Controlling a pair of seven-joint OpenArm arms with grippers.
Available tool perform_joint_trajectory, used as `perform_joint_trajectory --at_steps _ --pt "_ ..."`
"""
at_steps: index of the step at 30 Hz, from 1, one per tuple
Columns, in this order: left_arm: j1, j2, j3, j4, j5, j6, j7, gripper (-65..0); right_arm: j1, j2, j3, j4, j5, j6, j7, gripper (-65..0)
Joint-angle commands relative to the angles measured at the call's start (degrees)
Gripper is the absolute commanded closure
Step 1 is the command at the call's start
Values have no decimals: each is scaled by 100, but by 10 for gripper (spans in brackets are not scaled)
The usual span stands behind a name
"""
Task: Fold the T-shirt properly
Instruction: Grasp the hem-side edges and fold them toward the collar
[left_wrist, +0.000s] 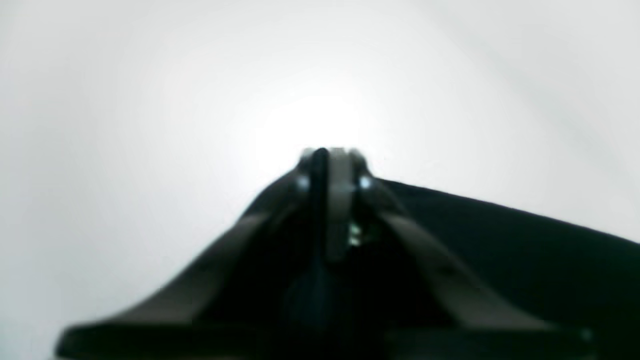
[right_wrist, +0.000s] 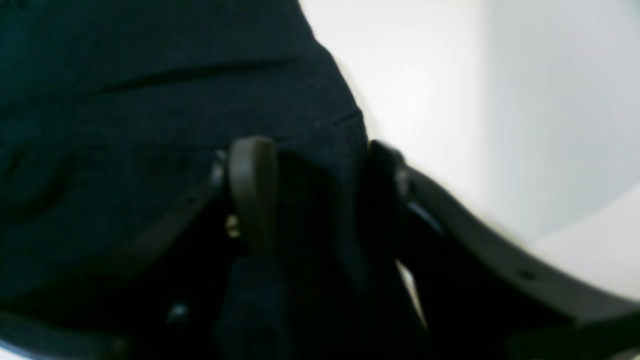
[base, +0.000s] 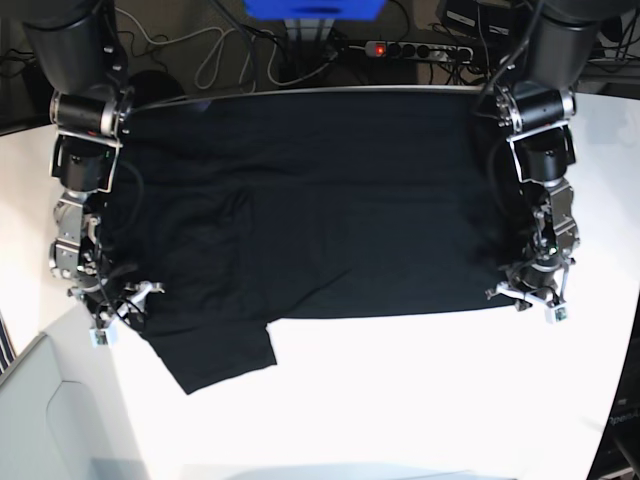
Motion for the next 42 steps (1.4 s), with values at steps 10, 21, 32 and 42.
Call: perform_joint_trajectory --at_steps 10,21,32,42 --pt "-11 4 11 -16 51 -10 333 0 125 36 -5 79 29 -41 -105 -7" --pt "552 13 -59 1197 -213 -10 975 0 -191 62 39 1161 38 -32 -158 -1" --pt "1967 21 -595 3826 -1162 -10 1872 0 -1220 71 48 2699 46 -32 -158 -1" --pt "2477 30 -1254 4898 -1321 -10 2637 0 -1923 150 751 3578 64 -24 -307 -1"
